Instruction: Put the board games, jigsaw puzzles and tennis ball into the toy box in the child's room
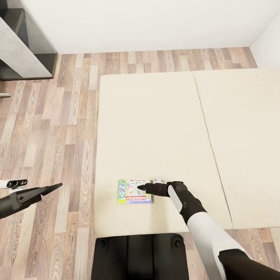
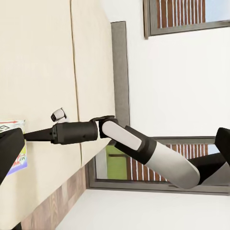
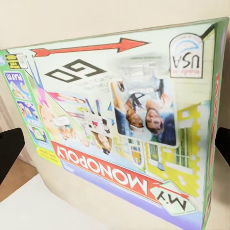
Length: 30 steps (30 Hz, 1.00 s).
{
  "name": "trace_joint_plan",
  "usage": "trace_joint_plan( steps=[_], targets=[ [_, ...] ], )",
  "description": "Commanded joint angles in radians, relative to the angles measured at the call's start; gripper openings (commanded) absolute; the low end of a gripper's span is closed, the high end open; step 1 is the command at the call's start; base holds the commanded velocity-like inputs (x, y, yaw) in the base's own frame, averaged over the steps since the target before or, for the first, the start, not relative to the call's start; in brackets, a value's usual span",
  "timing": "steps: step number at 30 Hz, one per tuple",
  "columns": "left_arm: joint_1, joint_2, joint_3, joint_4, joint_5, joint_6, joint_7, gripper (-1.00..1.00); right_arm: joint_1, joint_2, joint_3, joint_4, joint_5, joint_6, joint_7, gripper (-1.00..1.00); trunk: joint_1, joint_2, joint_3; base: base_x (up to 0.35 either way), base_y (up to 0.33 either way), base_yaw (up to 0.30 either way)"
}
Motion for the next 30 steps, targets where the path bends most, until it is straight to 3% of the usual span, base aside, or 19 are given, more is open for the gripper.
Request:
trace_joint_plan(
  steps=[1, 30],
  targets=[
    [0.0, 0.001, 0.0, 0.0, -0.001, 0.011, -0.004, 1.0, 0.0, 0.0, 0.001, -0.001, -0.006, 0.006, -0.002, 1.0, 0.001, -0.002, -0.001, 0.0, 0.003, 0.0],
    [0.0, 0.001, 0.0, 0.0, -0.001, 0.011, -0.004, 1.0, 0.0, 0.0, 0.001, -0.001, -0.004, 0.005, -0.001, 1.0, 0.001, -0.002, -0.001, 0.0, 0.0, 0.036]
  ],
)
